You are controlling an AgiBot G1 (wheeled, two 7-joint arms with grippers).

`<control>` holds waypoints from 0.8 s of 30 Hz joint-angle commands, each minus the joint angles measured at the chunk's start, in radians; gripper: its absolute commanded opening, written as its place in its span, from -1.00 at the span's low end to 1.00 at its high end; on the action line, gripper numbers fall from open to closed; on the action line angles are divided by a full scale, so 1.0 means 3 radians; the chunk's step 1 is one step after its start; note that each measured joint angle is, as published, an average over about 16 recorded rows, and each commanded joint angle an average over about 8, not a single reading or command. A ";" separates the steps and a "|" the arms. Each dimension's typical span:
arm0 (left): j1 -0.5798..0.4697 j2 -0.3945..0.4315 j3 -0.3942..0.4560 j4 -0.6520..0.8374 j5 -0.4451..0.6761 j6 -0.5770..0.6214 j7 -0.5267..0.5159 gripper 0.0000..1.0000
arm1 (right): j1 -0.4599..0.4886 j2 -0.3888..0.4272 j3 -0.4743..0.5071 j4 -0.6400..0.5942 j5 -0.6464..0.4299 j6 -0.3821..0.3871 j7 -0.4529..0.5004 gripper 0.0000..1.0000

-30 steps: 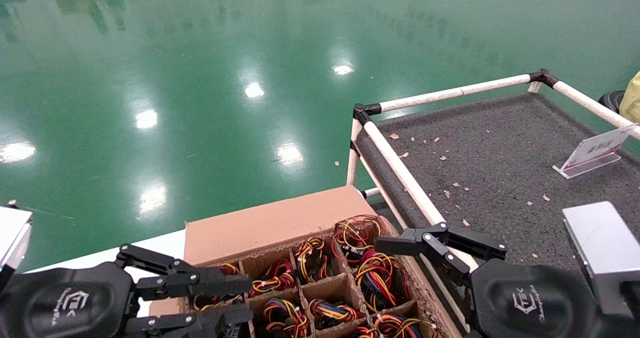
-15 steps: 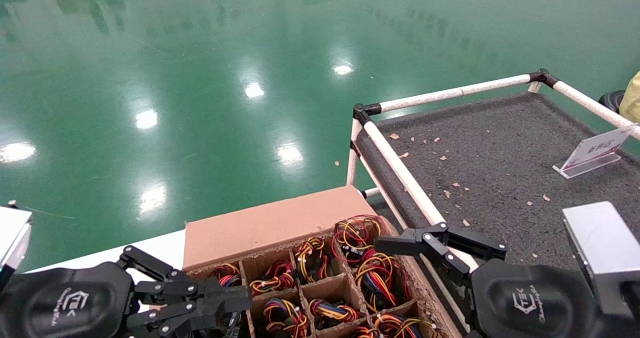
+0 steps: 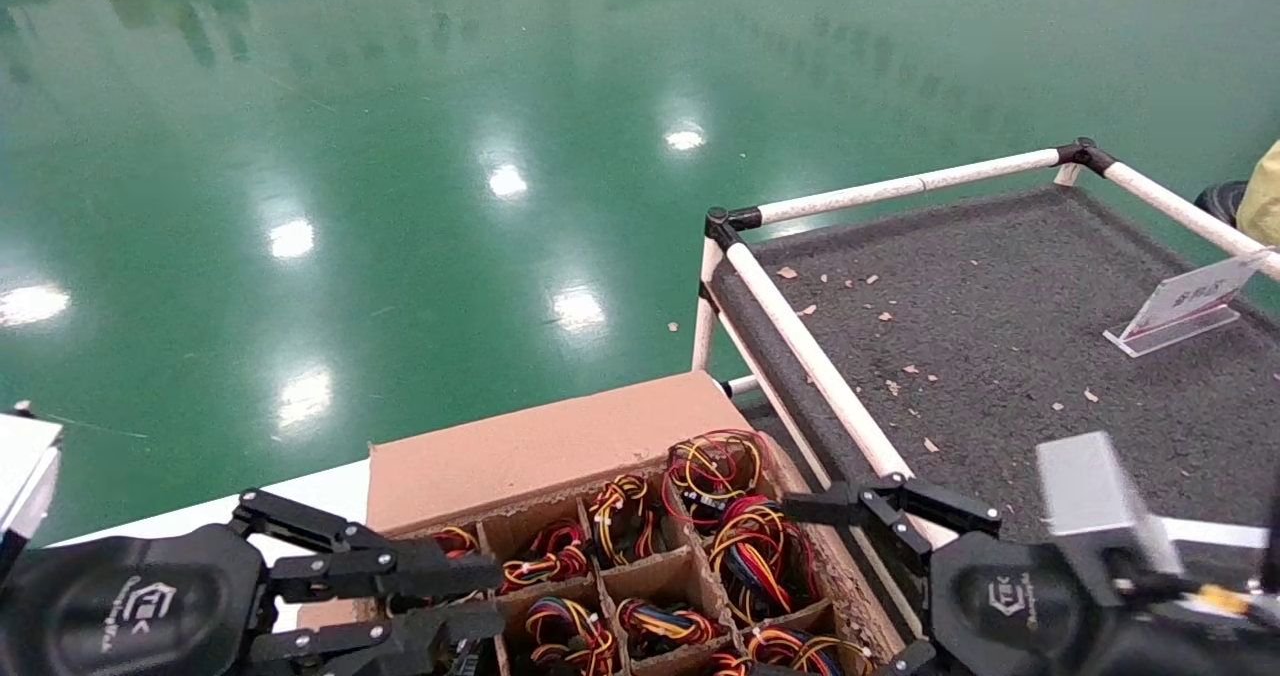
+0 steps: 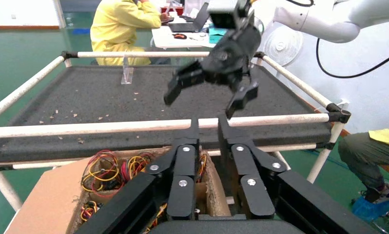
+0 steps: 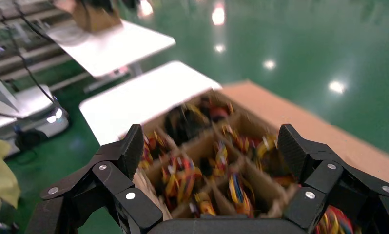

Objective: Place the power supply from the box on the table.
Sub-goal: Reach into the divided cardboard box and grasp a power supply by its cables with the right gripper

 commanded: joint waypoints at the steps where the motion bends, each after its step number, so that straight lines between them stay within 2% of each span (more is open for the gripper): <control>1: 0.0000 0.0000 0.0000 0.0000 0.0000 0.0000 0.0000 1.00 | -0.0013 0.0028 -0.0032 0.0007 -0.0105 0.0058 0.0024 1.00; 10: 0.0000 0.0000 0.0000 0.0000 0.0000 0.0000 0.0000 1.00 | 0.0002 0.0248 -0.0171 0.0119 -0.0496 0.0029 0.0165 1.00; 18: 0.0000 0.0000 0.0001 0.0000 0.0000 0.0000 0.0000 1.00 | -0.0012 0.0242 -0.0267 0.0149 -0.0715 0.0103 0.0274 0.98; 24: 0.0000 0.0000 0.0001 0.0000 -0.0001 0.0000 0.0000 1.00 | -0.0031 0.0188 -0.0324 0.0089 -0.0841 0.0186 0.0316 0.52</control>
